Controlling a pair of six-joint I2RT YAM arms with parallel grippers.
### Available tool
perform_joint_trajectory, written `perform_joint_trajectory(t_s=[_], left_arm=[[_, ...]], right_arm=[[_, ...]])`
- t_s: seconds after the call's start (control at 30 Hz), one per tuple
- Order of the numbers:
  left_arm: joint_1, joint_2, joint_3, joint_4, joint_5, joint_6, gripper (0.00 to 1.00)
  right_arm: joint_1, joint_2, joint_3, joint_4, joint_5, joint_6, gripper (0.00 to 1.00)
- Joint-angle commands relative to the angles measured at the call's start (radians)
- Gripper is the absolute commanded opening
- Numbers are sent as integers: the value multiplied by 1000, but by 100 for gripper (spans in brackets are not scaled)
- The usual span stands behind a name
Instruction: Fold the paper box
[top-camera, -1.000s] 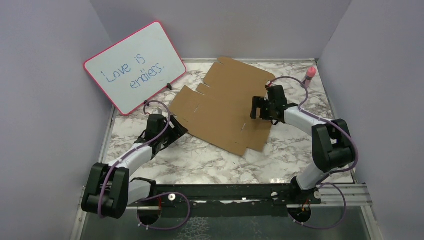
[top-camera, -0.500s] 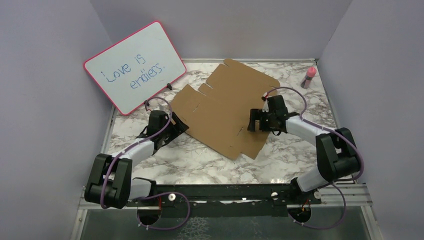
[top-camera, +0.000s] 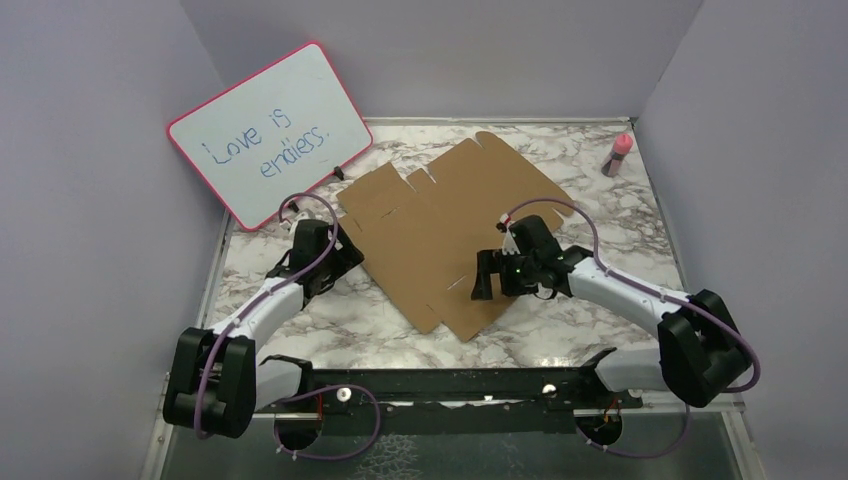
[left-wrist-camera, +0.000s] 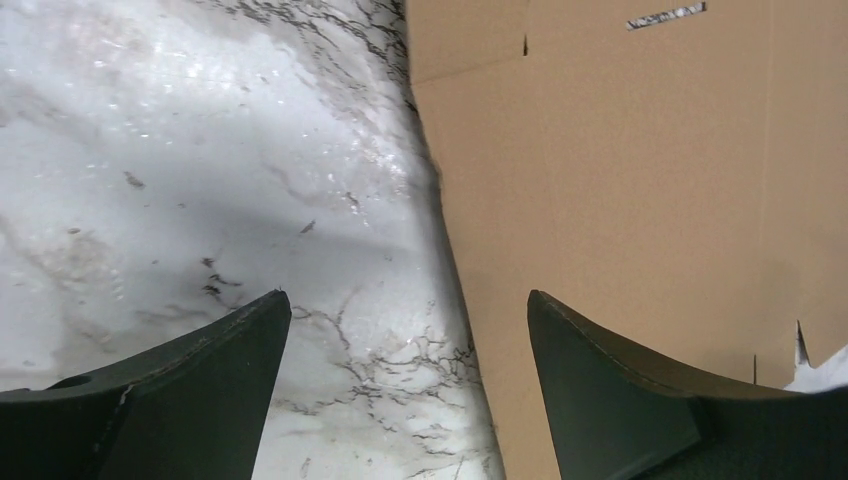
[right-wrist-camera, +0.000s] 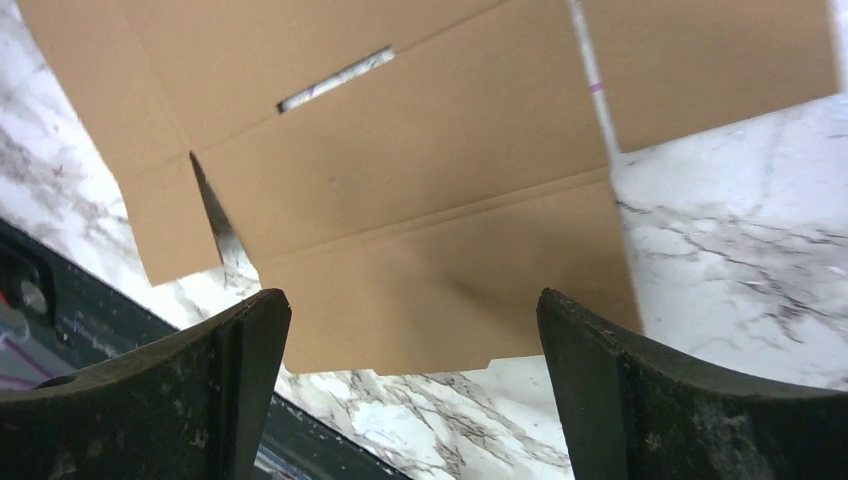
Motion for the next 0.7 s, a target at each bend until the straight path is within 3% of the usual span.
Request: perform_joint_trajectory(t_s=[0.0, 0.27, 0.5, 0.67], left_arm=[[7, -56, 32, -92, -88, 19, 90], [7, -99, 1, -75, -32, -3, 91], [7, -69, -9, -19, 48, -32, 92], [6, -16, 8, 13, 93, -26, 92]], right_arm=[[-1, -28, 92, -60, 118, 4, 100], [-7, 196, 318, 96, 347, -110, 100], [-77, 384, 395, 192, 341, -150, 100], [-97, 425, 387, 189, 362, -176, 100]])
